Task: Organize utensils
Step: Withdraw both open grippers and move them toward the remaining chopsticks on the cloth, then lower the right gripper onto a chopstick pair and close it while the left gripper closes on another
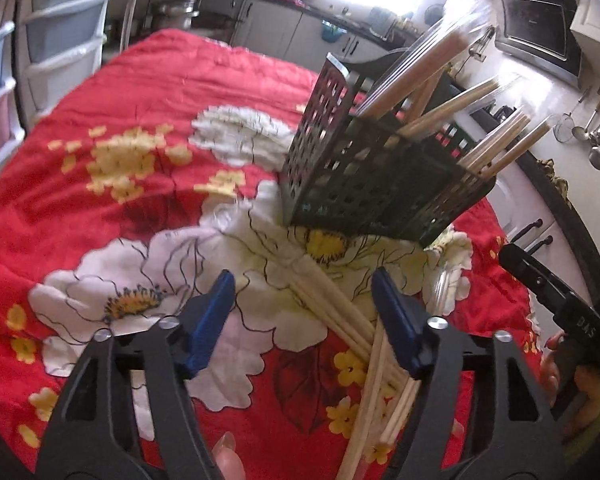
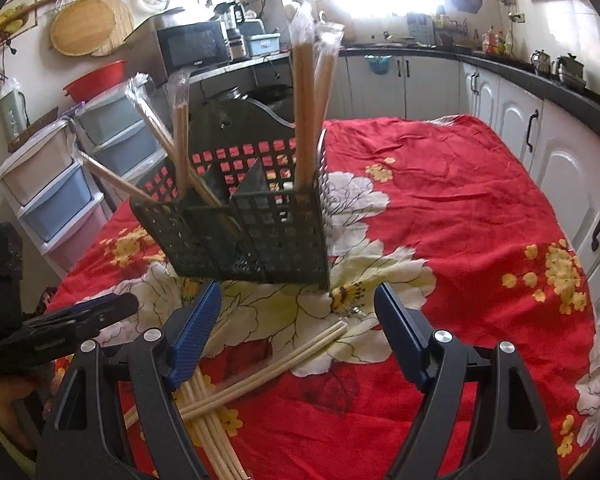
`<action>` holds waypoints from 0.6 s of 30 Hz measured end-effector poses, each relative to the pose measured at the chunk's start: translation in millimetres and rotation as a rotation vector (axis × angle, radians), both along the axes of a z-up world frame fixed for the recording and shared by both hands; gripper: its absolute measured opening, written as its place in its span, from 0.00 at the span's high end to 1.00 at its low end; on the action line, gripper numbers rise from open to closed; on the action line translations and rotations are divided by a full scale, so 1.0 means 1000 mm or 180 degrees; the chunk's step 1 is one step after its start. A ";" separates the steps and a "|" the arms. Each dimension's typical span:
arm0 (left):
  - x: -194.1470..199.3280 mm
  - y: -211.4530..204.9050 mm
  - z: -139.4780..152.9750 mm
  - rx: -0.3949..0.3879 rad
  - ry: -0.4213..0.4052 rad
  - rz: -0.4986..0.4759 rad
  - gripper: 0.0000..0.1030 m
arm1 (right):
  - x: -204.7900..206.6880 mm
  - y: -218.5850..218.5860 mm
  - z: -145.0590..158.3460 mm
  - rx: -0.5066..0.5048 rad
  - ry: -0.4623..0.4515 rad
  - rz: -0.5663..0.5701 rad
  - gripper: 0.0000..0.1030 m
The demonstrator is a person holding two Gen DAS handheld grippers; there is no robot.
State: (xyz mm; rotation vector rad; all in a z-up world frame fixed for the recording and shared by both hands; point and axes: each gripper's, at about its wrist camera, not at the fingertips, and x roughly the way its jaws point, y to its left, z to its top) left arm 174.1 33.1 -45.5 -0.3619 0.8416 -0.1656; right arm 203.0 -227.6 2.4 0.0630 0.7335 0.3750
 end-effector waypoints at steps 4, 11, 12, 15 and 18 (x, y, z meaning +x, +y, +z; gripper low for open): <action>0.007 0.002 -0.012 -0.0176 0.0160 -0.0053 0.58 | 0.007 0.009 -0.014 0.0014 0.0175 0.0125 0.26; 0.017 0.003 -0.029 -0.0409 0.0345 -0.0104 0.72 | 0.019 0.027 -0.037 0.0126 0.0513 0.0343 0.41; 0.019 0.003 -0.031 -0.0434 0.0363 -0.0112 0.73 | 0.021 0.029 -0.039 0.0142 0.0550 0.0364 0.42; 0.025 0.006 -0.033 -0.0554 0.0394 -0.0114 0.73 | 0.028 0.034 -0.048 0.0254 0.0730 0.0452 0.50; 0.028 0.008 -0.035 -0.0600 0.0408 -0.0127 0.76 | 0.032 0.036 -0.056 0.0376 0.0899 0.0482 0.55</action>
